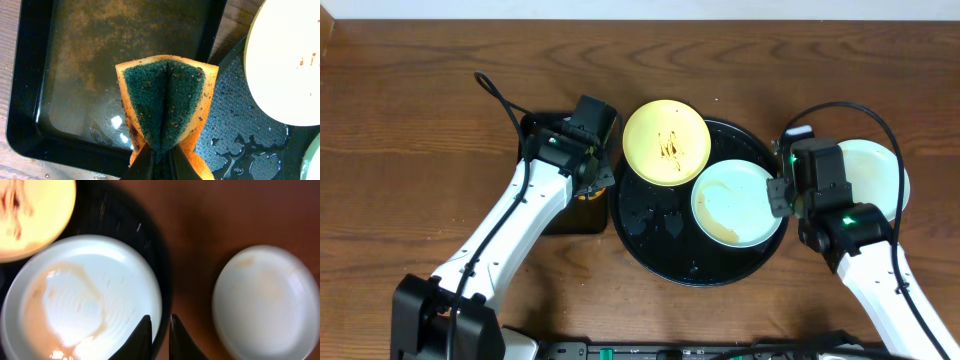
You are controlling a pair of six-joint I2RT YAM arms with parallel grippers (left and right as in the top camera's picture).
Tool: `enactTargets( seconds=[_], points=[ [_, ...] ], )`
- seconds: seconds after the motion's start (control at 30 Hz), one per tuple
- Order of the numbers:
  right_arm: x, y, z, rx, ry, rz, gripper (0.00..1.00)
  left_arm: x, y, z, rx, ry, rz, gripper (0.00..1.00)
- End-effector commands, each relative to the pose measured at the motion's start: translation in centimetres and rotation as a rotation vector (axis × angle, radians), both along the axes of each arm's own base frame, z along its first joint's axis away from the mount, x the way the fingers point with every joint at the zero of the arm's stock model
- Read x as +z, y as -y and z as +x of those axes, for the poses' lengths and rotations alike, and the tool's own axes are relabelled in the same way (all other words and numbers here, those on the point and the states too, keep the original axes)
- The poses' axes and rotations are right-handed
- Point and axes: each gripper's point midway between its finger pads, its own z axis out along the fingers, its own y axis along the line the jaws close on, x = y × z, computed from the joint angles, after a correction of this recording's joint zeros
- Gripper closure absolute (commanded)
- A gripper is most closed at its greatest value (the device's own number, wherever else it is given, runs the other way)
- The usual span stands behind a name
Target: Clean dirty plates on tray and stack at the side
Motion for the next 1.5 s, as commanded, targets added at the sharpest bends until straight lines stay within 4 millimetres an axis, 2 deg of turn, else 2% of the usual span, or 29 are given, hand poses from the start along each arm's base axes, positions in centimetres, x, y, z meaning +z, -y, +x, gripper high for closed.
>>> enactTargets(
  seconds=[0.0,0.07,0.2,0.33,0.73,0.93,1.2,1.4,1.47],
  points=[
    [-1.7,-0.8,-1.6,-0.084,-0.112,0.114,0.83,0.5,-0.3,0.3,-0.002,0.015,0.010,0.92],
    [-3.1,-0.4,-3.2,-0.155,-0.206,0.124,0.72,0.5,-0.3,0.3,-0.002,0.016,0.010,0.92],
    [-5.8,-0.2,-5.9,-0.271,-0.362,0.150,0.62,0.5,-0.3,0.3,-0.002,0.016,0.010,0.92],
    [-7.9,-1.8,-6.9,-0.268,-0.455,0.231,0.74,0.5,-0.3,0.3,-0.002,0.016,0.010,0.92],
    [-11.6,-1.5,-8.0,-0.485,-0.588,0.241,0.76,0.5,-0.3,0.3,-0.002,0.015,0.010,0.92],
    [-12.8,-1.3,-8.0,-0.500,-0.612,0.220,0.71,0.5,-0.3,0.3,-0.002,0.015,0.010,0.92],
    [-13.5,-1.9,-5.6,-0.485,-0.539,0.256,0.69,0.5,-0.2,0.3,-0.002,0.015,0.010,0.92],
    [-13.3,-1.8,-4.5,-0.483,-0.490,0.257,0.72,0.5,-0.3,0.3,-0.002,0.015,0.010,0.92],
    [-13.3,-1.8,-4.5,-0.483,-0.492,0.257,0.77,0.5,-0.2,0.3,-0.002,0.015,0.010,0.92]
  ],
)
